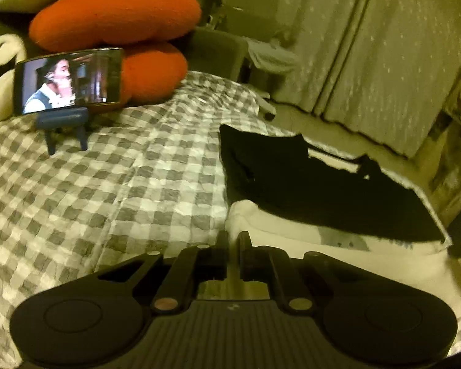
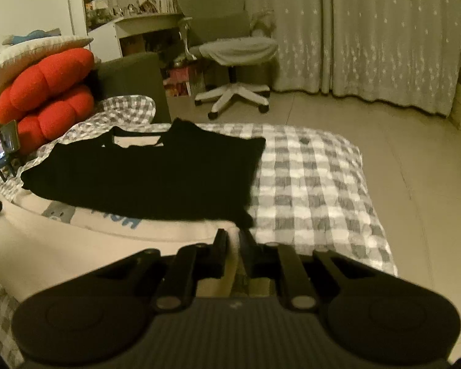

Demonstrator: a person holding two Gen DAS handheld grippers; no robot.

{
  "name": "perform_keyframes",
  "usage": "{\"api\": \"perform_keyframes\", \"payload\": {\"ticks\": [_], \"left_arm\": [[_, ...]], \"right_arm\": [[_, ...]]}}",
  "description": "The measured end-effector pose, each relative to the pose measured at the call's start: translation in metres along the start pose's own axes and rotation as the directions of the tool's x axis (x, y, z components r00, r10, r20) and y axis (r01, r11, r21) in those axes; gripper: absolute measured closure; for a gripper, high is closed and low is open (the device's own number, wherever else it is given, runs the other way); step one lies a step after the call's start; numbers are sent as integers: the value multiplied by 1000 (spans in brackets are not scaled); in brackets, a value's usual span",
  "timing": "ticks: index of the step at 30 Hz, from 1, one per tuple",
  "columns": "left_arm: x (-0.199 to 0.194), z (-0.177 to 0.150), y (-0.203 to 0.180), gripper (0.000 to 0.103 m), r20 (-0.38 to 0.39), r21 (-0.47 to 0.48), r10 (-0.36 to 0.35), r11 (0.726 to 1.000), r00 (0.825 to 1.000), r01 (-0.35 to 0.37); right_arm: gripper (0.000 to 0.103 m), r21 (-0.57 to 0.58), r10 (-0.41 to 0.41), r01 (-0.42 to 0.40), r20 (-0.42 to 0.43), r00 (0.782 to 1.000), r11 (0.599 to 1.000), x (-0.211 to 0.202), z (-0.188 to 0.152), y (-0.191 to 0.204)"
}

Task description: Fold clothes

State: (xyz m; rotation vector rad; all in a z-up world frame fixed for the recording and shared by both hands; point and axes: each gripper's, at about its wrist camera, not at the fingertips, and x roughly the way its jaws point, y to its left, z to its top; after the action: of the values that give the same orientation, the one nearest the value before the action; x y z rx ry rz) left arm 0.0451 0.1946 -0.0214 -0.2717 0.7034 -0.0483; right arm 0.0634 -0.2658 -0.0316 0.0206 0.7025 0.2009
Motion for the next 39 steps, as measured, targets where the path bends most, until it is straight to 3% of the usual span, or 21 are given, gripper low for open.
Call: {"api": "perform_keyframes", "payload": {"ticks": [10, 13, 15, 22, 25, 28, 39], "left_arm": [[16, -2, -4, 95, -33, -1, 33, 999, 999, -33], [14, -3, -2, 90, -39, -8, 35, 999, 999, -35], [11, -2, -1, 90, -34, -12, 37, 999, 999, -37], [-2, 0, -6, 90, 20, -6, 72, 997, 997, -72], [-6, 1, -6, 90, 33, -10, 97, 995, 995, -97], [-9, 1, -8, 90, 36, -14, 68, 998, 997, -68], [-12, -20, -52, 90, 46, 148, 36, 988, 998, -43]], "right_arm": [[91, -61, -67, 65, -25, 997, 996, 11, -2, 8], [85, -62, -84, 82, -25, 996, 995, 11, -2, 8], [80, -53, -100, 100, -2, 995, 994, 7, -1, 7], [81, -8, -147, 148, 80, 986, 989, -11, 0, -2], [81, 2, -133, 134, 112, 985, 991, -19, 1, -2], [81, 10, -118, 117, 144, 983, 993, -27, 3, -2], [81, -87, -7, 20, 140, 990, 996, -30, -7, 45]]}}
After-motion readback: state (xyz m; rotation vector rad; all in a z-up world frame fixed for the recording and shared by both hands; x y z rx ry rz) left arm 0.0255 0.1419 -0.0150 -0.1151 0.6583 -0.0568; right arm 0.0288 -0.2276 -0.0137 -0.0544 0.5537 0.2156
